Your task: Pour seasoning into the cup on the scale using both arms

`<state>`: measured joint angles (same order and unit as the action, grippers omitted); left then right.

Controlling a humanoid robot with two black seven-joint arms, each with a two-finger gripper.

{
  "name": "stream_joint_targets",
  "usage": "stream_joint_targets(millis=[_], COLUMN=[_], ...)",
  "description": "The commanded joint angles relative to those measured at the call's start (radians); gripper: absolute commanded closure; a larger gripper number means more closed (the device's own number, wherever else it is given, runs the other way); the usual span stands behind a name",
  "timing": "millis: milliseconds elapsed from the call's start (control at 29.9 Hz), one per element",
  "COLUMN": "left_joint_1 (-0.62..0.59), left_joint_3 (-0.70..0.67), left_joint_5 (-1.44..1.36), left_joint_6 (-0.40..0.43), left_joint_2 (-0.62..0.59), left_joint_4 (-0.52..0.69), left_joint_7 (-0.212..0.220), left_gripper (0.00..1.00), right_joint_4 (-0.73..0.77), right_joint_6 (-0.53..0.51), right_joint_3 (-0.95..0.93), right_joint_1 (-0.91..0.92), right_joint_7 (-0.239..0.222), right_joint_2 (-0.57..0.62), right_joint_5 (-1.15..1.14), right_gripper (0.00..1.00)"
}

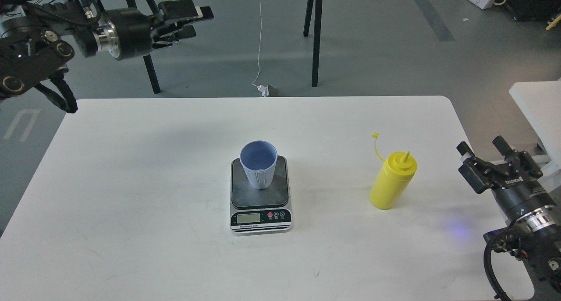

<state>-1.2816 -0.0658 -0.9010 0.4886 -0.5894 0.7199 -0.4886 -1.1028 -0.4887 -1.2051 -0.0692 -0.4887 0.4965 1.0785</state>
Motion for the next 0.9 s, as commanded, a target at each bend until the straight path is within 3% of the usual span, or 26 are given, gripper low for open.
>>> stream_joint_targets(millis=[0, 502, 870], left_joint_1=[0.002, 0.042, 0.076], left_joint_3=[0.001, 0.0, 0.0], left_joint_5=[0.001, 0.002, 0.014], left_joint_6=[0.0, 0.0, 0.0], left_joint_2=[-0.001, -0.007, -0.02], left_joint_4=[0.0, -0.002, -0.002], left_joint_7=[0.0, 0.0, 0.0], left_gripper=[0.17, 0.16, 0.15], right_joint_4=[-0.032, 0.07, 0.115], right_joint_6=[0.0, 0.0, 0.0], right_joint_3=[0.025, 0.102, 0.11], right_joint_1=[-0.064, 0.005, 0.069], right_joint_7=[0.0, 0.0, 0.0], right_joint_2=[-0.029, -0.203, -0.216], right_joint_5=[-0.014, -0.241, -0.273], right_gripper=[0.01, 0.01, 0.01])
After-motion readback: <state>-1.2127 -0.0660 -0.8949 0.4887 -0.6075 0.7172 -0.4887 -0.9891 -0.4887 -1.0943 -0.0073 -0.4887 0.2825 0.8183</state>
